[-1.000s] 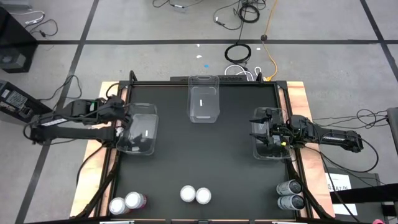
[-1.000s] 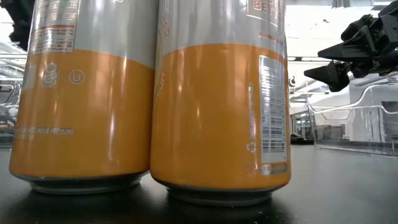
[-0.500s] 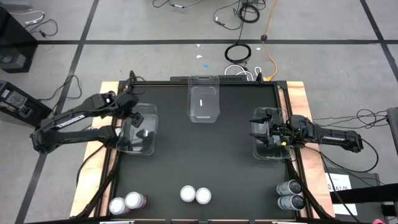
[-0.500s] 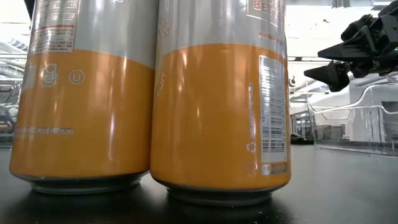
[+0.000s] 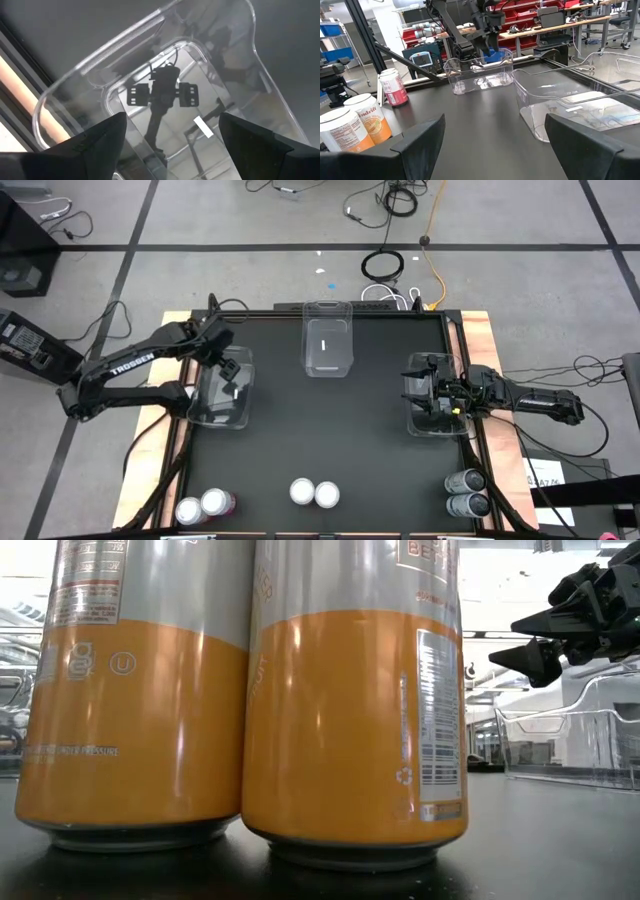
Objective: Sort soda cans
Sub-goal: Move the left transparent bin
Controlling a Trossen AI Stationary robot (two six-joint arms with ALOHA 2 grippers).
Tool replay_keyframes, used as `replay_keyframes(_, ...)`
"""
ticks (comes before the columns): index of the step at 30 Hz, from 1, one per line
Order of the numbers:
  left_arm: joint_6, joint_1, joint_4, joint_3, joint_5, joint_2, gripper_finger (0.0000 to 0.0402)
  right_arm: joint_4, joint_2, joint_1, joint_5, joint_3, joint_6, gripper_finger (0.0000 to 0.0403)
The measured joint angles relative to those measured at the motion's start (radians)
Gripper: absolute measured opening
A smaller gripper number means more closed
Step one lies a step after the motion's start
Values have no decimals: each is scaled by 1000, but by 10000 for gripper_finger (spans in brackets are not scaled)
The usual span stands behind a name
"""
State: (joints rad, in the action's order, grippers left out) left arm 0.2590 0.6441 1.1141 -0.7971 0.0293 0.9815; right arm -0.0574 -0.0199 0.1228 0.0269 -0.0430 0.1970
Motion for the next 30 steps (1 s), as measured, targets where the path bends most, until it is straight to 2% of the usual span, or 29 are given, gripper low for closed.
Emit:
replay_keyframes(10, -39, 6, -1, -43, 32, 0, 327, 0, 0, 0, 0, 0, 0, 336)
replay_keyframes(15, -39, 17, 77, -43, 34, -2, 327, 0, 0, 0, 0, 0, 0, 336)
replay_keyframes(20, -71, 18, 107, -43, 101, -20, 327, 0, 0, 0, 0, 0, 0, 336)
replay_keyframes(30, -241, 52, 51, -43, 159, -16, 327, 0, 0, 0, 0, 0, 0, 336)
